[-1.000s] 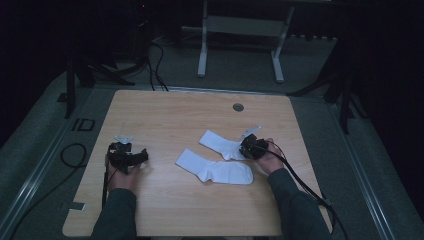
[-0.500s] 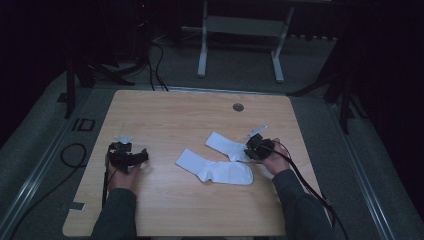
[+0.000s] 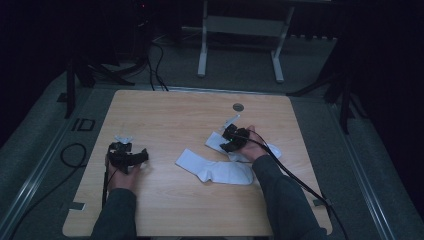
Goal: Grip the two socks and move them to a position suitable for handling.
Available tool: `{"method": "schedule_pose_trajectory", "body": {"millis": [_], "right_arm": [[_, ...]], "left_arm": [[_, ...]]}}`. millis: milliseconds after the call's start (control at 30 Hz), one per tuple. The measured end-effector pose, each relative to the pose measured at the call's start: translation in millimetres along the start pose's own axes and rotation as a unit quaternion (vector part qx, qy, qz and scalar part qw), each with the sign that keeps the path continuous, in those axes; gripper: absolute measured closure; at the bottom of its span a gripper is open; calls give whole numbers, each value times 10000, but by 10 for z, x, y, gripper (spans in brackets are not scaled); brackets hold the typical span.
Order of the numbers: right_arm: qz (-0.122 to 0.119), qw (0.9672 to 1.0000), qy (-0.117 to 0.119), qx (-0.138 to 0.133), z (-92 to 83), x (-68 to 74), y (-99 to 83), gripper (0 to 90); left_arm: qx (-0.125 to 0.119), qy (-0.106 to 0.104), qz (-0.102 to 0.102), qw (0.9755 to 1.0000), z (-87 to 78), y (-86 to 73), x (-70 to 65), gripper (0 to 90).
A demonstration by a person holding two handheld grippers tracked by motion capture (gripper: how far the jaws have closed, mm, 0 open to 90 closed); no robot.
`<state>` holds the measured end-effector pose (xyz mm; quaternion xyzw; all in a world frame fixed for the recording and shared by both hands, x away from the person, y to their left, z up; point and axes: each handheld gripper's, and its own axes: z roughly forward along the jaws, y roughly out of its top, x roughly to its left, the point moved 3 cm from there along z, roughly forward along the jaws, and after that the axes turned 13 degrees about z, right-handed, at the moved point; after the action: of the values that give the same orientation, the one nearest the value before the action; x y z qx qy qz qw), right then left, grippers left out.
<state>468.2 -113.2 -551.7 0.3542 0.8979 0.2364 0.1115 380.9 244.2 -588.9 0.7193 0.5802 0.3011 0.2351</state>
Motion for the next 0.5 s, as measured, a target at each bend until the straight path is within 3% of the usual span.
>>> {"method": "schedule_pose_trajectory", "body": {"millis": [100, 167, 300, 400, 500], "right_arm": [[21, 9998, 111, 187, 115, -8, 25, 507], [131, 9994, 295, 157, 137, -23, 36, 507], [165, 9990, 360, 189, 145, -35, 33, 511], [301, 9975, 594, 229, 157, -90, 32, 516], [277, 9977, 584, 222, 160, -94, 37, 524]], "left_arm": [[5, -1, 2, 10000, -1, 0, 0, 146], [4, -1, 5, 10000, 0, 1, 0, 146], [-5, -1, 0, 10000, 1, 1, -1, 146], [-7, -3, -1, 10000, 1, 1, -2, 146], [-7, -4, 0, 10000, 1, 1, -1, 146]]}}
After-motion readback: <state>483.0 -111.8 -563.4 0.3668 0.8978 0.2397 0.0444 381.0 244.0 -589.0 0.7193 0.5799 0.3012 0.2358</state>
